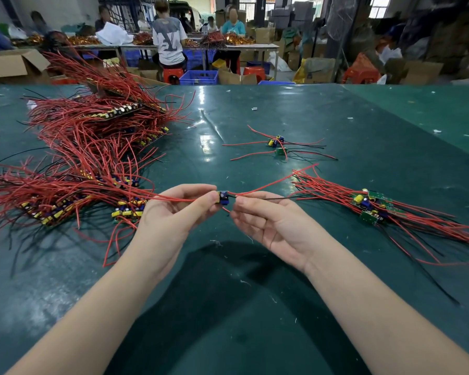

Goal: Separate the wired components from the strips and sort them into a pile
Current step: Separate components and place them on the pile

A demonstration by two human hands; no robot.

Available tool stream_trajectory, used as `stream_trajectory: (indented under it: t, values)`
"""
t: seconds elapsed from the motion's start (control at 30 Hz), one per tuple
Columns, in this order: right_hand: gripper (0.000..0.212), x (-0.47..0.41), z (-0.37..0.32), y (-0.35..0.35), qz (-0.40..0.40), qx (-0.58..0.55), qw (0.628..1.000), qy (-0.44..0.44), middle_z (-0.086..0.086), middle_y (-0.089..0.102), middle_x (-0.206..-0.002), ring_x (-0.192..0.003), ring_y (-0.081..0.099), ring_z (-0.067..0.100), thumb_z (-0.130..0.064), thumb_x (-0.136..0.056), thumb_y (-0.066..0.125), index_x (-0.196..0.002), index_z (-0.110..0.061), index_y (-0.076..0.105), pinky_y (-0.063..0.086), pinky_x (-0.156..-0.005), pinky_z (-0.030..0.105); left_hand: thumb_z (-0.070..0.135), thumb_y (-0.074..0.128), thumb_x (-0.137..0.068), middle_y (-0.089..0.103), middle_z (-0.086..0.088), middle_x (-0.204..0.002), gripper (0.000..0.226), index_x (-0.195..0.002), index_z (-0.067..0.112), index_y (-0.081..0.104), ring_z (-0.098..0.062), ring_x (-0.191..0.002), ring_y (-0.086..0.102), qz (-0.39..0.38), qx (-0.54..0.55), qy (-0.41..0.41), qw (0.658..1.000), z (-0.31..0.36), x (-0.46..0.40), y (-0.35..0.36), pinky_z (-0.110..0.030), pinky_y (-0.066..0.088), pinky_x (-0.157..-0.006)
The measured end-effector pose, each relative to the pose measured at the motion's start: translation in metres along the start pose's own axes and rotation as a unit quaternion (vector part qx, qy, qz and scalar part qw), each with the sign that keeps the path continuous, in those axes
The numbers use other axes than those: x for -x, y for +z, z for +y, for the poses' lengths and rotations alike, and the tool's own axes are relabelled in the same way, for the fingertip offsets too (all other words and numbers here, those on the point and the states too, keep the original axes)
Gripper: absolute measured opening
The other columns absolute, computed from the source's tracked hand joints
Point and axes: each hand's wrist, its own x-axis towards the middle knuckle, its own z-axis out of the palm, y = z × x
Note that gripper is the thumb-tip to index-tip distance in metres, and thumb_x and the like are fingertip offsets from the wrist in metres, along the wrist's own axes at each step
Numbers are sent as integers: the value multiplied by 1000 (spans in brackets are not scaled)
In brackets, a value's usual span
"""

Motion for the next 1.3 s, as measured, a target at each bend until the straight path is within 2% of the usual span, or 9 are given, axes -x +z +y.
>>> stream_trajectory:
  t: [0.1,0.2,0.3,0.37,0.5,0.63,0.77,1.07,1.3]
  values:
    - [11,1,-1,-1,9,39,999,-34,10,72,-73,-62,70,18,-9,-60,75,-70,-9,71,57,-60,24,23,73,-66,73,-8,-79,25,-87,10,72,-14,-73,68,8,-58,22,998,1,1,0,-20,55,-74]
    - [15,1,-1,-1,27,80,995,-61,8,72,-73,-61,69,17,-18,-59,78,-71,-12,72,56,-60,25,12,73,-76,75,-7,-80,13,-89,10,71,-15,-75,71,18,-119,55,991,2,1,0,-21,56,-74]
    - [5,1,-2,0,45,106,991,-72,6,71,-74,-61,68,15,-14,-71,77,-69,-14,73,55,-59,24,5,72,-79,75,-3,-80,10,-88,9,71,-13,-75,71,12,-156,86,984,3,2,1,-20,55,-74]
    - [12,1,-2,0,56,117,989,-74,4,70,-74,-60,67,14,-10,-78,74,-67,-16,73,55,-58,24,4,73,-78,75,0,-80,10,-87,8,71,-9,-74,70,6,-187,111,976,3,3,2,-17,53,-72]
    - [12,1,-3,-1,71,133,986,-70,0,71,-76,-63,67,12,-14,-78,75,-67,-18,74,55,-60,24,3,73,-78,74,3,-80,11,-86,10,70,-5,-76,70,1,-234,154,960,1,5,5,-13,51,-72]
    - [14,0,-3,-3,65,97,992,-50,1,73,-82,-69,68,12,-26,-62,78,-70,-14,76,56,-63,24,2,76,-77,73,5,-83,13,-87,11,72,-2,-78,69,8,-313,213,925,1,5,5,-12,50,-76]
    - [11,-3,-2,-5,59,26,998,-14,6,71,-82,-73,68,13,-17,-66,76,-74,-10,75,58,-68,26,2,76,-78,73,4,-85,14,-88,10,73,-4,-79,69,3,-340,242,909,1,5,3,-15,51,-78]
    - [19,-4,-1,-1,38,-94,994,38,7,71,-90,-76,69,13,-13,-64,73,-81,-7,71,58,-70,24,-2,70,-81,75,4,-83,12,-89,7,71,-5,-76,70,-9,-198,154,968,4,4,6,-12,51,-71]
    - [5,-3,-2,-5,50,27,998,-14,0,73,-81,-69,68,10,-18,-72,73,-75,-16,77,55,-63,20,5,73,-78,75,1,-81,10,-87,7,71,-8,-75,70,-8,-185,124,975,2,5,3,-15,52,-70]
